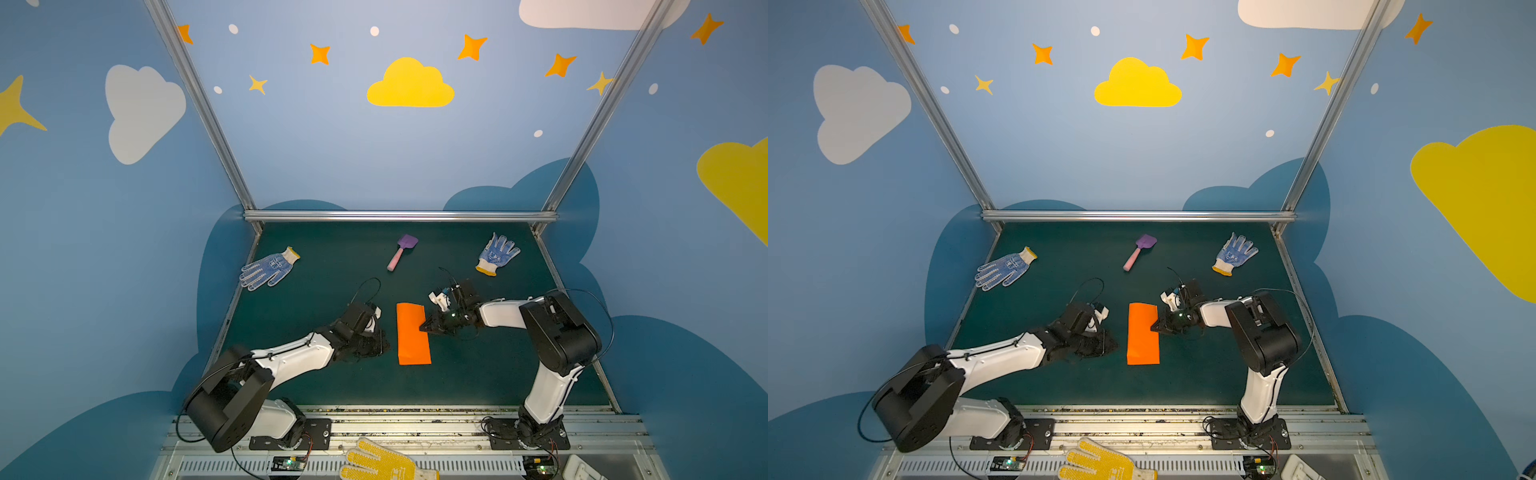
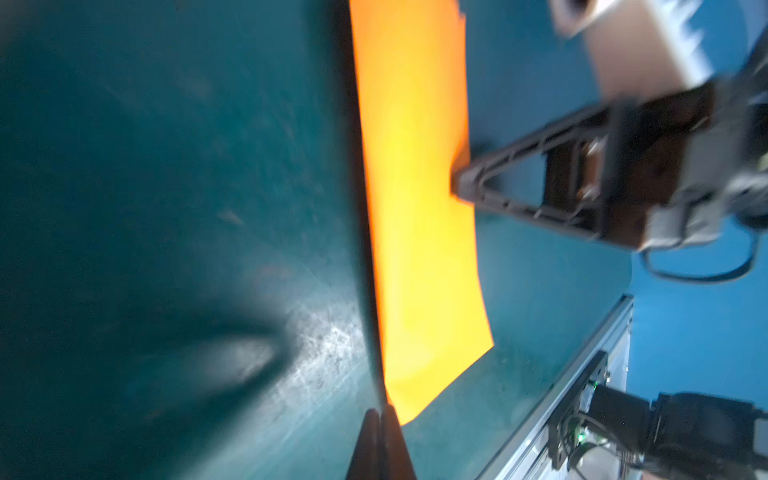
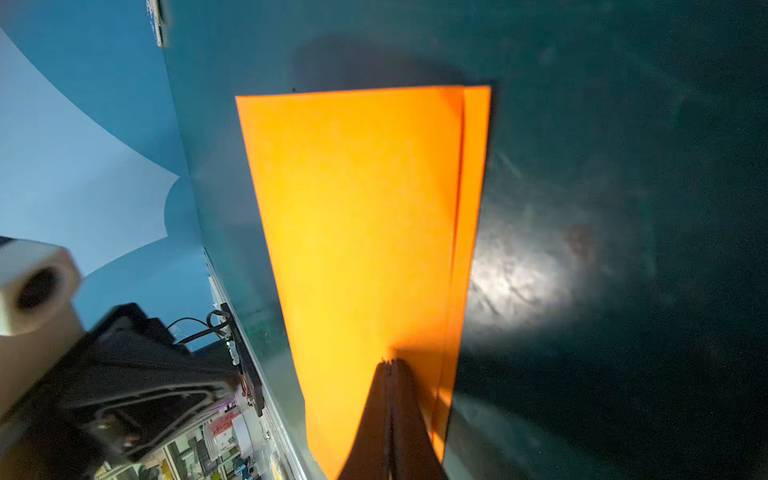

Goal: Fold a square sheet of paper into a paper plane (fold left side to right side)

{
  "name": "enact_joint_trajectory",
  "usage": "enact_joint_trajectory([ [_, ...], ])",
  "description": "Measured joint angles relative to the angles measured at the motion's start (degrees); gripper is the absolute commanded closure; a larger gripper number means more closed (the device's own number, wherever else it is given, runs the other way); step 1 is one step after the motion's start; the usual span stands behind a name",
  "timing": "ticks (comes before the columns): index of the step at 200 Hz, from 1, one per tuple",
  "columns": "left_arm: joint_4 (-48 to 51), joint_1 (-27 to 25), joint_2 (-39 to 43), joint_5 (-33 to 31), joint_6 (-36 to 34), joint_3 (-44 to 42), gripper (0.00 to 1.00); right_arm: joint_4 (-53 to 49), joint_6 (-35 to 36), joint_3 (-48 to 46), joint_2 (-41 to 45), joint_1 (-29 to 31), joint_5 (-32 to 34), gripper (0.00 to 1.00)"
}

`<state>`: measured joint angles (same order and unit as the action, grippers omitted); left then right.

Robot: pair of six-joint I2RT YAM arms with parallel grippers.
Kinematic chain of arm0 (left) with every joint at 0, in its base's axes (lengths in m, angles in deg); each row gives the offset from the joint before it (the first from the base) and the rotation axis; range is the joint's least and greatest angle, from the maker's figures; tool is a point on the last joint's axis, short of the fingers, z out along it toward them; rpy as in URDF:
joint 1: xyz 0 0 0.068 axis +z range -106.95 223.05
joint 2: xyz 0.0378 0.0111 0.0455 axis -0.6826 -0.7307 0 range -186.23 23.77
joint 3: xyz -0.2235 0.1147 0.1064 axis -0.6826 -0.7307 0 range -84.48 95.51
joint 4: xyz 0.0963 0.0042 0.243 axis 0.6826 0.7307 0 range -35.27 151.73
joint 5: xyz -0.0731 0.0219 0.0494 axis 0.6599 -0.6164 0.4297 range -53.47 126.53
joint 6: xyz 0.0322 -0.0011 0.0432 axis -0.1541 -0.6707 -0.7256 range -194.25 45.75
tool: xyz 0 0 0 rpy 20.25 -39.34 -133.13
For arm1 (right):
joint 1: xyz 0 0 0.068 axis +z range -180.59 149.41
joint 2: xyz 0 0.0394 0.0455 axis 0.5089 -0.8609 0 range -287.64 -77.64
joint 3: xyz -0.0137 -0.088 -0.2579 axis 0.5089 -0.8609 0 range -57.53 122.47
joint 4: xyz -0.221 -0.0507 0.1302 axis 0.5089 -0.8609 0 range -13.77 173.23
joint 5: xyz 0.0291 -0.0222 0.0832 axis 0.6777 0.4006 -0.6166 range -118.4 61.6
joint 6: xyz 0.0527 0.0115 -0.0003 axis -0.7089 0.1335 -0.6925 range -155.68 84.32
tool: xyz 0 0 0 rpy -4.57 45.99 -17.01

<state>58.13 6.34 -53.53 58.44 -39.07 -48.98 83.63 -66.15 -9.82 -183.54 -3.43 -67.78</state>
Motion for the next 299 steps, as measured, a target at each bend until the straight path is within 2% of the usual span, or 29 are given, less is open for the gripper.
enact_joint_trajectory([
  [30, 5.4, 2.4, -2.4, -0.2, -3.1, 10.2, 0.96, -0.8, 1.5, 0.9, -0.2, -0.1, 0.0, 1.00],
  [72, 11.9, 4.0, -19.1, 4.3, -11.5, 27.5, 0.96, -2.6, 3.4, 1.8, -0.3, -0.2, 0.5, 1.00],
  [96, 15.3, 4.5, -26.9, 6.4, -15.0, 32.5, 0.96, -3.5, 4.1, 2.3, -0.4, -0.2, 0.6, 1.00],
  [132, 18.3, 5.2, -31.6, 7.2, -17.1, 33.8, 0.96, -5.4, 5.2, 3.5, -1.0, -0.3, 0.3, 1.00],
  [299, 15.3, 6.2, -35.1, 6.9, -17.3, 34.0, 0.96, -7.6, 5.9, 5.1, -2.0, -0.7, -0.8, 1.00],
])
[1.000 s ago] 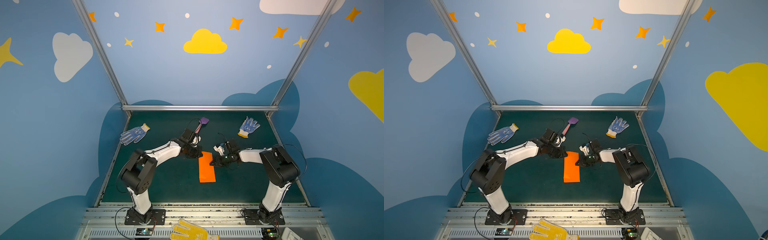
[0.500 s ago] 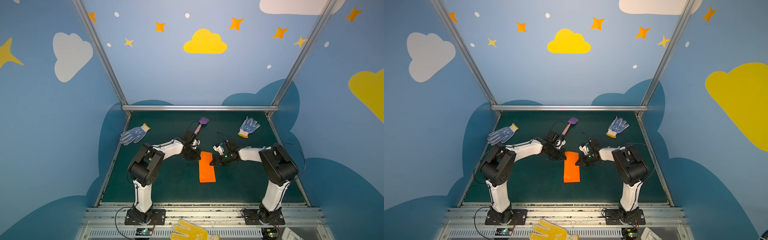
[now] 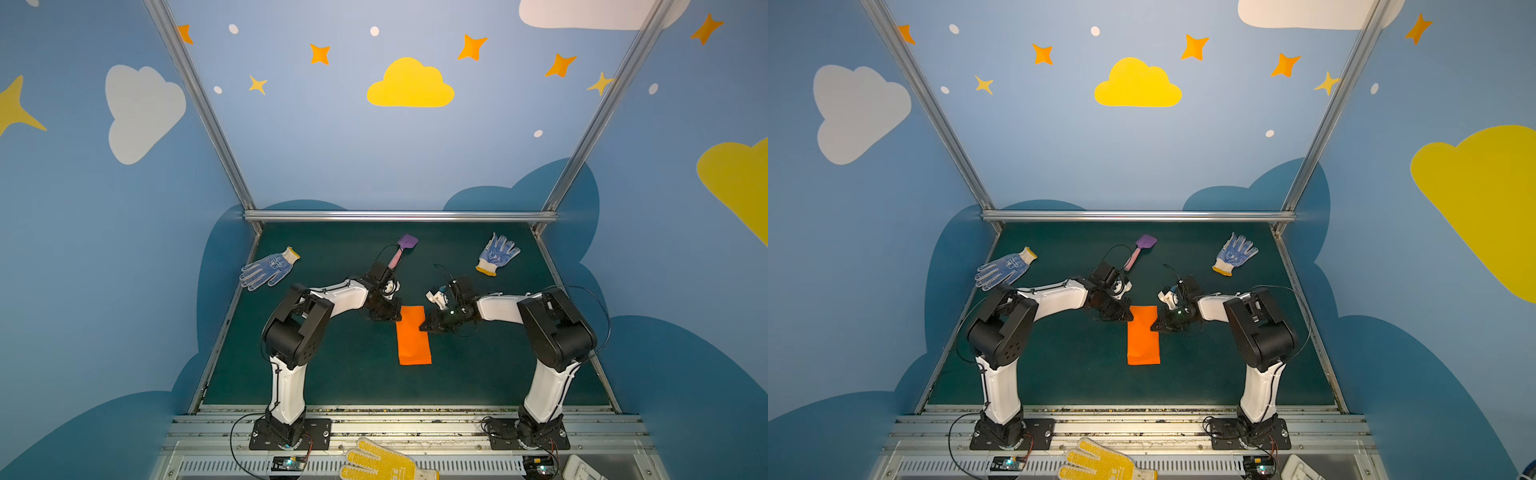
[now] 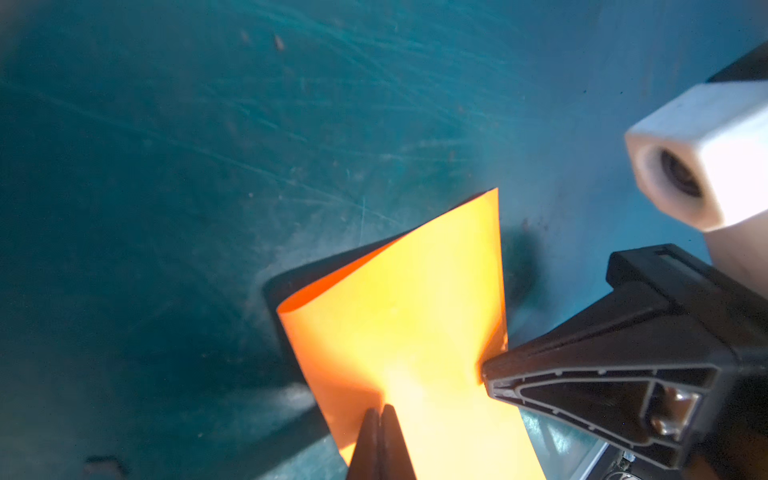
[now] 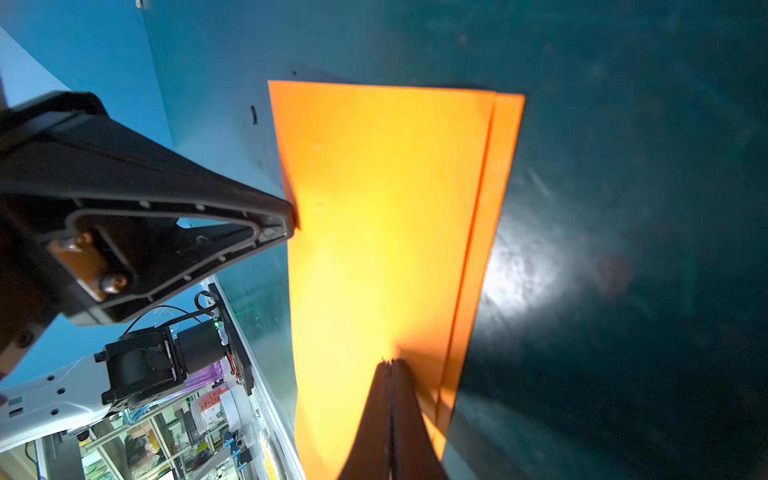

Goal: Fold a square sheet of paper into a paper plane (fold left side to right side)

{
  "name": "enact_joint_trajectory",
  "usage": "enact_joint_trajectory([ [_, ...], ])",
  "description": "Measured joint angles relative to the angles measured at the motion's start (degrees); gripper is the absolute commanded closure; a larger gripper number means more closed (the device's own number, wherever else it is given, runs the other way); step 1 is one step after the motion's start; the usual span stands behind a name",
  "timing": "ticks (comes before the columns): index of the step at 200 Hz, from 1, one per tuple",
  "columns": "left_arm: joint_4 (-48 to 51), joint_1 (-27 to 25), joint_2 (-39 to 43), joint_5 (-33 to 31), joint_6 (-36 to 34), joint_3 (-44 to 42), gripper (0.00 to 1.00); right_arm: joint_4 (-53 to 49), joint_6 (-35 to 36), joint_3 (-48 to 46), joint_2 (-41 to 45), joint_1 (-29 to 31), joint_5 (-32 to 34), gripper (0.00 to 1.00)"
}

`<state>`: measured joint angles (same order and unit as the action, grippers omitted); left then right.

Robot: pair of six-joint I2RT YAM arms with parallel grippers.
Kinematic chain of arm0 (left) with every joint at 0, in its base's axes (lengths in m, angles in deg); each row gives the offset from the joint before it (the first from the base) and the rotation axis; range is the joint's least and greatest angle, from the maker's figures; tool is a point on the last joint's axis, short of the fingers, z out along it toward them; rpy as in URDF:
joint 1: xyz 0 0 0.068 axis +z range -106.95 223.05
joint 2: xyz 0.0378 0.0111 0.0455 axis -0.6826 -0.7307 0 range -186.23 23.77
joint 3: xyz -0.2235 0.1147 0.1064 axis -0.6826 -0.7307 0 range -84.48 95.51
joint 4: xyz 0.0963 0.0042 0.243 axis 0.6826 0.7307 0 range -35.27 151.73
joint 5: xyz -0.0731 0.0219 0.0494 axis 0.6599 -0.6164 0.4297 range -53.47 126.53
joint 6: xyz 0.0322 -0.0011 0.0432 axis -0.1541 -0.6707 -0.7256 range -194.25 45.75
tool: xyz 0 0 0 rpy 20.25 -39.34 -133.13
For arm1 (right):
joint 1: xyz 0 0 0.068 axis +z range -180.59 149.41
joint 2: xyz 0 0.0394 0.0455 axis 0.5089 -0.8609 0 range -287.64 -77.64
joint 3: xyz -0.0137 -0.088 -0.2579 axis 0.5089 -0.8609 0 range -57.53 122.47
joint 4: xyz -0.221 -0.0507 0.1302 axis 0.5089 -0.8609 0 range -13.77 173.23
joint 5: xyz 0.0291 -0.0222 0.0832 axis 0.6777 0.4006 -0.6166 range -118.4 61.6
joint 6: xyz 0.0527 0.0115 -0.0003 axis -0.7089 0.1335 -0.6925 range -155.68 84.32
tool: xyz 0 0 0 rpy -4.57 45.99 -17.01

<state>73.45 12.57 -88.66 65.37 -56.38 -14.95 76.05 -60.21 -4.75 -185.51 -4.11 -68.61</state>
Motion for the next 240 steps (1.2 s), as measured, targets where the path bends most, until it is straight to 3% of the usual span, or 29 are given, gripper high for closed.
enact_joint_trajectory([
  [116, -4.0, 0.3, 0.1, 0.8, 1.5, -3.1, 0.96, -10.6, -2.1, 10.7, 5.1, 2.9, 6.1, 1.00],
  [188, -4.0, 0.3, 0.1, 0.9, 1.5, -3.1, 0.96, -3.9, -9.6, 8.1, 2.6, 11.7, 6.7, 1.00],
  [240, -4.0, 0.3, 0.1, 0.9, 1.5, -3.1, 0.96, 1.8, -14.2, 7.0, -0.5, 13.2, 7.0, 1.00],
])
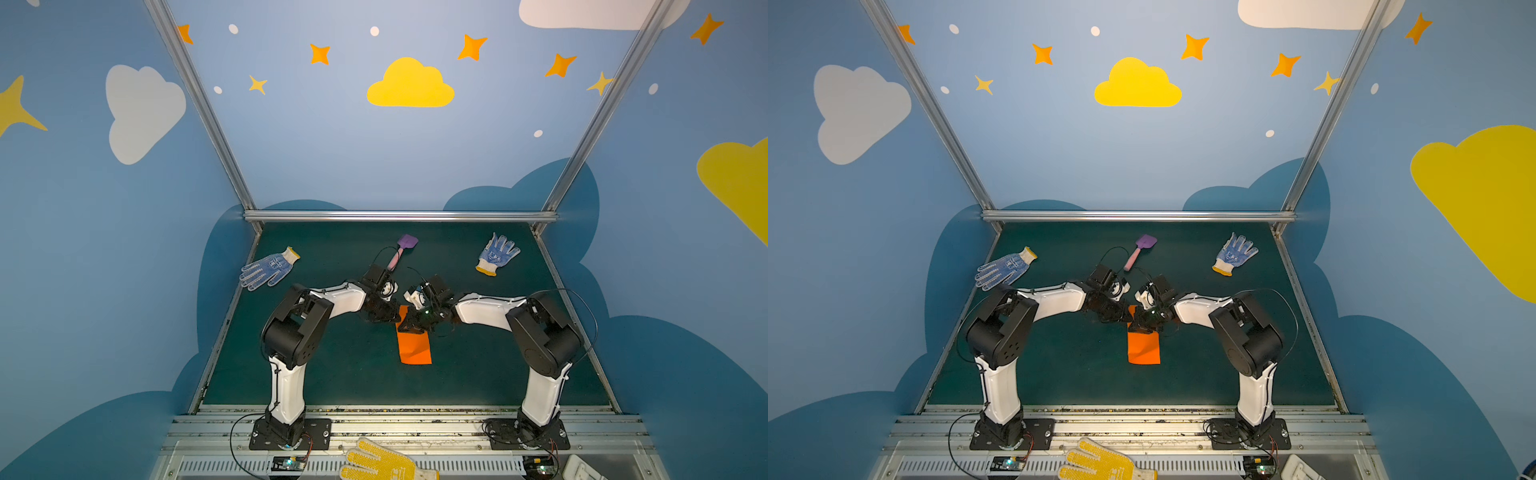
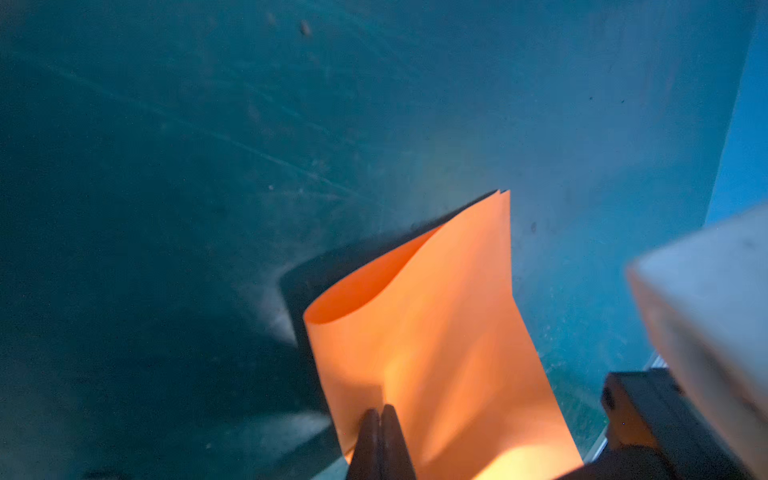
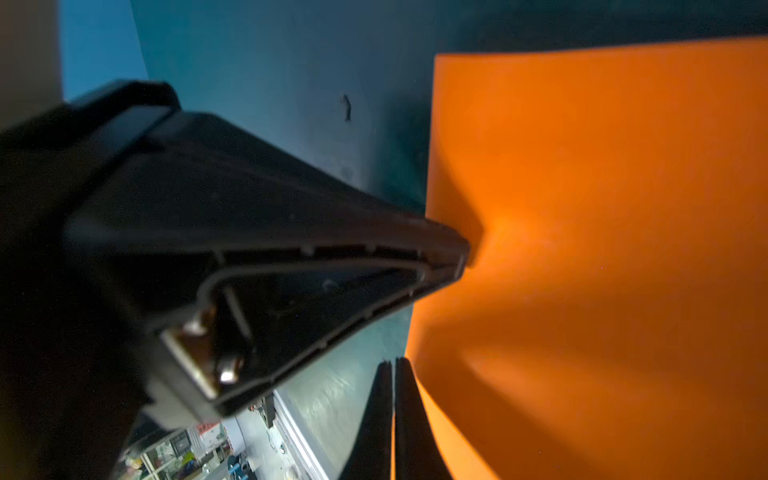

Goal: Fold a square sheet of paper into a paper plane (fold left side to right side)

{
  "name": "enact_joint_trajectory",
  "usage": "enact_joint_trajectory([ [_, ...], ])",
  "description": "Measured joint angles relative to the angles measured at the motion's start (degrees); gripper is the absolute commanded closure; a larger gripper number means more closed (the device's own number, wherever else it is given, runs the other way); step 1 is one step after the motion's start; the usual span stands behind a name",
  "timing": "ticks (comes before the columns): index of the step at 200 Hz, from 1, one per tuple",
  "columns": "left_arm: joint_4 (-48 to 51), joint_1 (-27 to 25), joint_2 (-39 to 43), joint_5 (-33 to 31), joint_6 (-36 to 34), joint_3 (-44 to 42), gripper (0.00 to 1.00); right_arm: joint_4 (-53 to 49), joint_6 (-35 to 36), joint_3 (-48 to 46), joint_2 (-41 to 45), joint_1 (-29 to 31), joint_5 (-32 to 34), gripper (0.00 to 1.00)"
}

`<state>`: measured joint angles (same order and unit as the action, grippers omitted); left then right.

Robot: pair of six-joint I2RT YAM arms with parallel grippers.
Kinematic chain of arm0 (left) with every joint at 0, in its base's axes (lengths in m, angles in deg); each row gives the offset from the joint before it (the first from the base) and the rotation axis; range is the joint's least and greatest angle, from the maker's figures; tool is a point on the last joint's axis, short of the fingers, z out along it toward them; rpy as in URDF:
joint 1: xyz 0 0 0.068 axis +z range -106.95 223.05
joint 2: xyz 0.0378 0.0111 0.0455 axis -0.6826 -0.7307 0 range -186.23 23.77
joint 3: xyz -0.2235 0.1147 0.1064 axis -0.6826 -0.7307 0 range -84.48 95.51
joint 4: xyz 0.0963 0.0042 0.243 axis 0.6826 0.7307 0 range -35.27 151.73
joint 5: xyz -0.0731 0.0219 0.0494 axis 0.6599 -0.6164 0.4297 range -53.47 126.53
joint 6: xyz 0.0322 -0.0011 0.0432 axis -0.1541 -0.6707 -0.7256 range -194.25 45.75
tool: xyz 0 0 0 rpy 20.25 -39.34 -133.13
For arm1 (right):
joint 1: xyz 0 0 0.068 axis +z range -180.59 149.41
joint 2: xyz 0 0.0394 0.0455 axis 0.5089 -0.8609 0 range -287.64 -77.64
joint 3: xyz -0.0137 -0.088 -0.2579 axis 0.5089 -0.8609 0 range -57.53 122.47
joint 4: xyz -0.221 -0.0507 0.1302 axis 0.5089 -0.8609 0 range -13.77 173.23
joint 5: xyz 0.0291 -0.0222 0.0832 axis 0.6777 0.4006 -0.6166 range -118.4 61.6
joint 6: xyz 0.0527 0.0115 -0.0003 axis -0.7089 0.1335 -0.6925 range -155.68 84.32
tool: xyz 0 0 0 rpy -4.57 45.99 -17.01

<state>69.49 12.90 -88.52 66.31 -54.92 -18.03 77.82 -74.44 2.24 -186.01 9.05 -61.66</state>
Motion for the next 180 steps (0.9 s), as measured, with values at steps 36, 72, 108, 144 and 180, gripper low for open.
enact_joint_trajectory([
  [36, 0.0, 0.0, 0.0, 0.0, 0.0, 0.0, 0.96, 2.9, -1.6, 0.0, -1.0, 0.3, 0.0, 1.00],
  [72, 0.0, 0.0, 0.0, 0.0, 0.0, 0.0, 0.96, 4.2, -2.4, 0.0, -3.0, 0.9, 0.0, 1.00],
  [108, 0.0, 0.0, 0.0, 0.1, 0.0, 0.0, 0.96, 6.7, -2.6, -1.6, -3.2, 1.1, -0.6, 1.00],
  [144, 0.0, 0.0, 0.0, 0.1, 0.0, 0.0, 0.96, 9.4, -2.5, -4.4, -2.1, 1.1, -0.9, 1.00],
  [180, 0.0, 0.0, 0.0, 0.1, 0.0, 0.0, 0.96, 10.8, -2.5, -7.3, -0.5, 1.4, -1.4, 1.00],
])
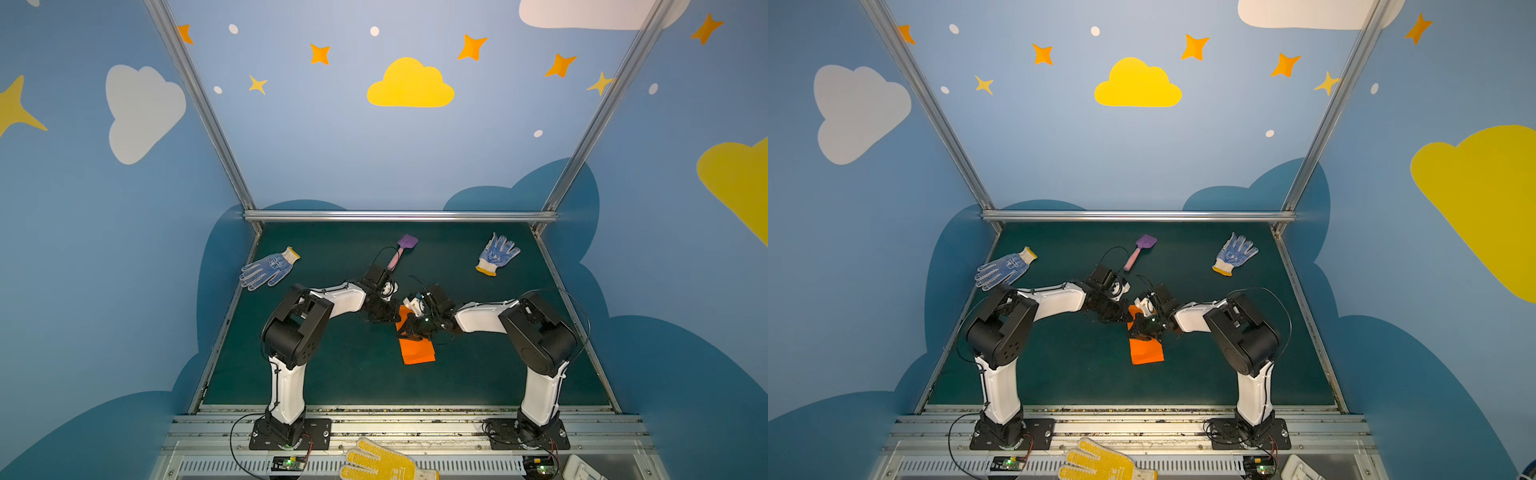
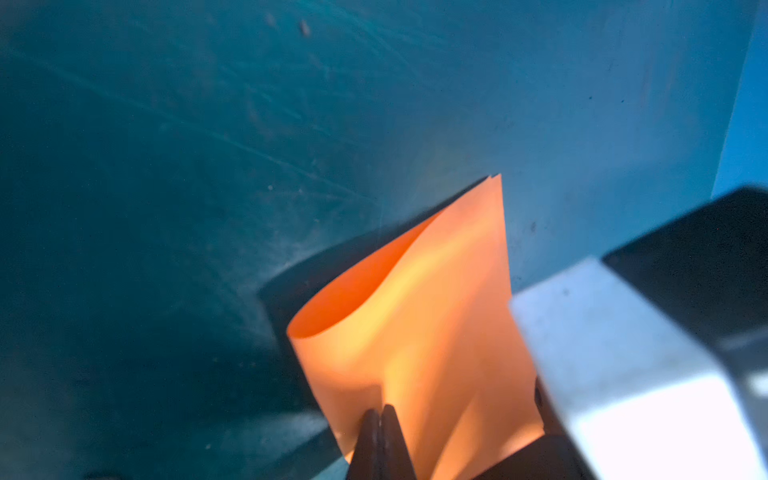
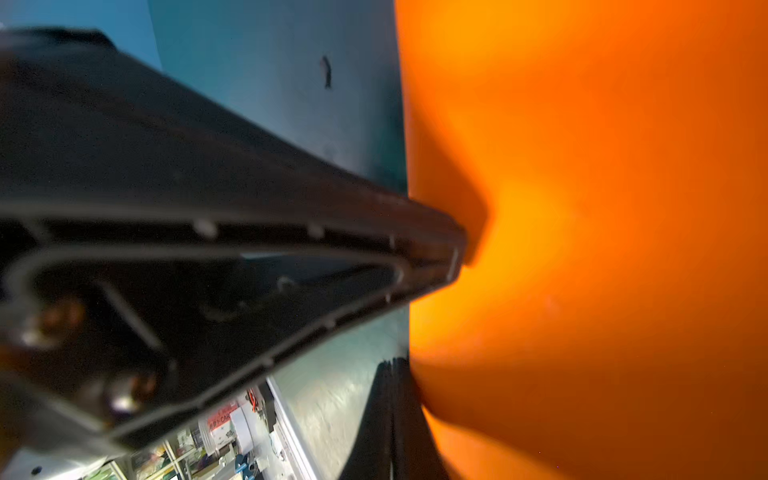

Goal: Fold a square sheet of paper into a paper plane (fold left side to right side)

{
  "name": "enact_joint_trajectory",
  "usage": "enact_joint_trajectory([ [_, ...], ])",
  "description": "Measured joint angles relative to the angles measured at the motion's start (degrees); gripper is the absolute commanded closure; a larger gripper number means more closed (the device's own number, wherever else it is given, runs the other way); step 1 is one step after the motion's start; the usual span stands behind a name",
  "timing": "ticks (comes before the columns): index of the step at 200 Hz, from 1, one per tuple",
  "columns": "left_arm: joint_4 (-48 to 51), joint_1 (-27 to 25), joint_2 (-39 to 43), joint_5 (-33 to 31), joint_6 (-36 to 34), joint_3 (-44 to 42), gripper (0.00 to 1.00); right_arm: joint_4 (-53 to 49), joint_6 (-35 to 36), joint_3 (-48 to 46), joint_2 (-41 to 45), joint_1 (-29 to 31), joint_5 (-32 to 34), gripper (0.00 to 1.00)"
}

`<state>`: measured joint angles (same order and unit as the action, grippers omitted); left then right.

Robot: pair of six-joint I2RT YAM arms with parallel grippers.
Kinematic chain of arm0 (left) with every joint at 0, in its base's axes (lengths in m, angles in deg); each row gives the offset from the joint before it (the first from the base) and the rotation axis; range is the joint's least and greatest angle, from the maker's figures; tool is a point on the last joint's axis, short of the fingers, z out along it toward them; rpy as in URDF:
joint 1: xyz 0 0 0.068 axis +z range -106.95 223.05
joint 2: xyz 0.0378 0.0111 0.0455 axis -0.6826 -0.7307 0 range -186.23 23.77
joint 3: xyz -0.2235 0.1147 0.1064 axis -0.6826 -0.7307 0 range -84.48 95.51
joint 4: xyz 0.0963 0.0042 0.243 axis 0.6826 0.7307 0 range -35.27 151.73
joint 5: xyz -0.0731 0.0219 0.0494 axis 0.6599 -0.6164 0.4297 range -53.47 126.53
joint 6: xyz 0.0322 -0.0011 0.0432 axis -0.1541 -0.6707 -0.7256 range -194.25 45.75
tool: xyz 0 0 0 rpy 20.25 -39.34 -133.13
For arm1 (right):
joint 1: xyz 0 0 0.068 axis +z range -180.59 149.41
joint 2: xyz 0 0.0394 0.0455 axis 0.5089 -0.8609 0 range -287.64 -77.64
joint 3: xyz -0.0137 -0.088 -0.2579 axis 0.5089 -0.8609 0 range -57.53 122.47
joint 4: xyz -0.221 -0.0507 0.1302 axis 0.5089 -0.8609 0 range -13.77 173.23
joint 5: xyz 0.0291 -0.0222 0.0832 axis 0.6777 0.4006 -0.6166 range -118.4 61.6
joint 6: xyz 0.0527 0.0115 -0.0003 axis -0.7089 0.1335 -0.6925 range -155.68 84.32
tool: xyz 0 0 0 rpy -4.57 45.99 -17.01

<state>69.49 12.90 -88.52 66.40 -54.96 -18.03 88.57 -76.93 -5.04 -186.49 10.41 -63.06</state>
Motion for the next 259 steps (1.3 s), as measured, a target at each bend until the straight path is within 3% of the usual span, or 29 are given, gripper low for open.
enact_joint_trajectory([
  [65, 0.0, 0.0, 0.0, 0.0, 0.0, 0.0, 0.96, 1.7, -0.5, -5.2, 3.8, 0.6, -0.2, 1.00],
  [119, -0.1, 0.0, 0.0, 0.0, 0.0, 0.0, 0.96, -3.5, -1.4, -5.1, 8.8, 0.7, 2.7, 1.00],
  [191, -0.1, 0.0, 0.0, 0.1, 0.0, 0.0, 0.96, -5.0, -1.8, 2.9, 4.9, 0.3, 5.3, 1.00],
  [259, -0.1, 0.0, 0.0, 0.1, 0.0, 0.0, 0.96, -3.4, -2.0, 2.4, 0.4, -0.5, 5.2, 1.00],
])
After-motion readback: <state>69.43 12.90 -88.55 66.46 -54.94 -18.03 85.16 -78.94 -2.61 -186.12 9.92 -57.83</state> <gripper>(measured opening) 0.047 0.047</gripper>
